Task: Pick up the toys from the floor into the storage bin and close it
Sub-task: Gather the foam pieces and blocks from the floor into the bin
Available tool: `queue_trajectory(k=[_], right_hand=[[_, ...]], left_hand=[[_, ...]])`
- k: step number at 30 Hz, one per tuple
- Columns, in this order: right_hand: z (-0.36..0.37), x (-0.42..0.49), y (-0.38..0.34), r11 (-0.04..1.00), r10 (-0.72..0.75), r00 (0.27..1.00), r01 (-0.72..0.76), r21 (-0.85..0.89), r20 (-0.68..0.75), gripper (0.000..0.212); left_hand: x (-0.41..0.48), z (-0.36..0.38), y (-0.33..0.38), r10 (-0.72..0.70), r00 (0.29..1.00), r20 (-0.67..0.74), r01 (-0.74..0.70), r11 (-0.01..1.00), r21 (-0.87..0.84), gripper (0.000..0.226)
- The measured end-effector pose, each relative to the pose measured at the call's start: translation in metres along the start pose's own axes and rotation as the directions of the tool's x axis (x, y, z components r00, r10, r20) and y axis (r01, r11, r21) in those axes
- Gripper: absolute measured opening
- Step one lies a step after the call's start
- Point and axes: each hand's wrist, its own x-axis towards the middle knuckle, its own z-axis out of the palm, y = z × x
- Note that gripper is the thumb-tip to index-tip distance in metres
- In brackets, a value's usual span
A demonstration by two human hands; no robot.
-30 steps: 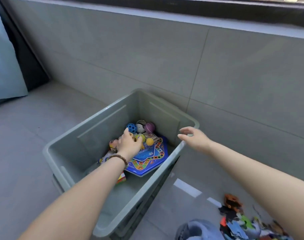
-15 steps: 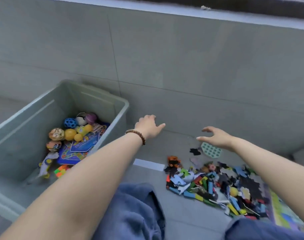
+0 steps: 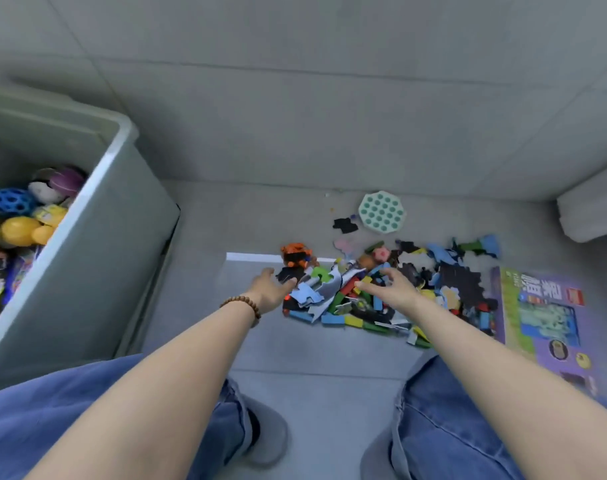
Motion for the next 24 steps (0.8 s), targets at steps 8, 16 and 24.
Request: queue_trajectory(k=[8, 16, 24], right_hand=[[0.022, 0.048, 0.042, 0.984, 0.124, 0.986, -0.107, 0.144, -0.114, 0.091], [0.047, 0.075, 0.05, 0.97, 0.115, 0.972, -0.064, 0.236, -0.207, 0.077], [0.056, 0.081, 0.05, 0.949, 0.046, 0.99, -0.002, 0.316, -0.134, 0.073]], left_hand=[[0.044, 0.048, -0.012, -0.136, 0.989, 0.053, 0.141, 0.982, -0.125, 0.077], [0.069, 0.062, -0.009, -0.1, 0.995, 0.0, 0.096, 0.954, -0.283, 0.083], [0.076, 0.081, 0.008, -0.04, 0.993, 0.112, 0.085, 0.896, -0.436, 0.064]])
